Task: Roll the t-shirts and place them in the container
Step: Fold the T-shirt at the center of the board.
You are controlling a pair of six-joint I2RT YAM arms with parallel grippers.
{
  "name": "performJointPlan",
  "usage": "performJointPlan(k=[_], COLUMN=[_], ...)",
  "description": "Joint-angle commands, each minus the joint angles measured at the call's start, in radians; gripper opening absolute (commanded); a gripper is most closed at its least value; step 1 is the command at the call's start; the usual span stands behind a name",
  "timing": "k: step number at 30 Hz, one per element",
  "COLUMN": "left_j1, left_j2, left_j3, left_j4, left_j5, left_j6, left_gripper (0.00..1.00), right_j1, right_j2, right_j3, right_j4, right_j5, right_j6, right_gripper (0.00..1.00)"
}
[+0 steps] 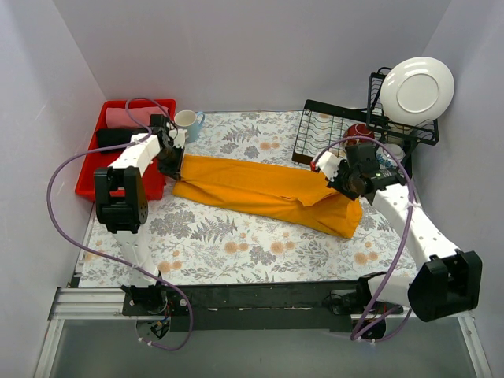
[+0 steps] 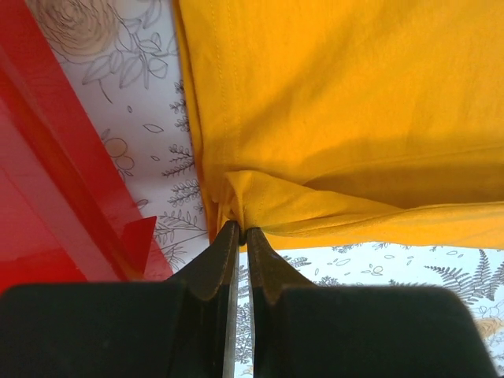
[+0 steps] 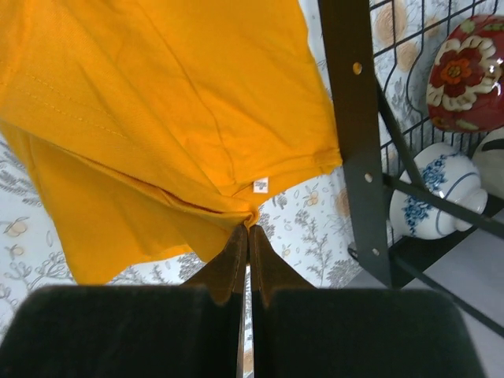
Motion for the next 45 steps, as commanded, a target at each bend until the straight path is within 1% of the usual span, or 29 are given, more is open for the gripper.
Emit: performJointPlan(k=[1,13,24,30,31,32,33,34,35,36,37,38,40,41,43,44,45], left_j1=[0.000,-0.001,-0.012,-0.016,-0.016,-0.016,-0.016,-0.016,-0.016,-0.016,-0.016,-0.016,-0.018,-0.018,-0.027,-0.033,-0.050], left_j2=[-0.006,0.054,0.117,0.120,0.112,0.106,0.100,0.091,0.068,0.056,0.045,0.014,-0.019,-0.038,-0.101,-0.119,-0.144], left_j3=[0.054,0.132,0.223,0.250,0.252,0.255,0.257,0.258,0.258,0.257,0.246,0.240,0.217,0.182,0.117,0.047,0.019], left_j4=[0.014,-0.013,-0.034,-0.026,-0.022,-0.017,-0.011,-0.003,0.003,0.006,0.012,0.012,0.011,0.010,0.041,0.055,0.064], left_j5=[-0.055,-0.070,-0.076,-0.090,-0.102,-0.115,-0.128,-0.144,-0.179,-0.191,-0.198,-0.196,-0.170,-0.091,-0.052,-0.017,-0.011], left_j6=[0.004,-0.011,-0.022,-0.034,-0.039,-0.043,-0.048,-0.049,-0.060,-0.063,-0.062,-0.062,-0.060,-0.048,0.004,0.026,0.077], left_gripper=[0.00,0.00,0.00,0.04,0.13,0.22,0.28,0.38,0.42,0.44,0.45,0.45,0.45,0.45,0.45,0.45,0.44], right_j1=[-0.012,-0.034,-0.045,-0.046,-0.045,-0.045,-0.046,-0.045,-0.045,-0.045,-0.045,-0.045,-0.045,-0.046,-0.045,-0.045,-0.045], right_j2=[0.067,0.243,0.341,0.375,0.387,0.394,0.395,0.392,0.384,0.374,0.348,0.334,0.288,0.271,0.223,0.210,0.188], right_j3=[0.082,0.166,0.201,0.227,0.259,0.283,0.298,0.309,0.319,0.321,0.320,0.309,0.288,0.274,0.202,0.171,0.128], right_j4=[0.077,0.139,0.160,0.226,0.226,0.221,0.215,0.215,0.214,0.208,0.201,0.192,0.153,0.136,0.111,0.105,0.094], right_j5=[-0.012,-0.020,-0.009,0.013,0.014,0.016,0.022,0.037,0.043,0.046,0.048,0.045,0.028,0.017,0.007,0.003,-0.007], right_j6=[-0.055,-0.099,-0.098,-0.043,-0.030,-0.001,0.016,0.037,0.043,0.048,0.056,0.060,0.068,0.068,0.065,0.062,0.054], right_gripper=[0.01,0.01,0.01,0.01,0.06,0.23,0.28,0.32,0.39,0.45,0.47,0.51,0.52,0.51,0.52,0.51,0.51])
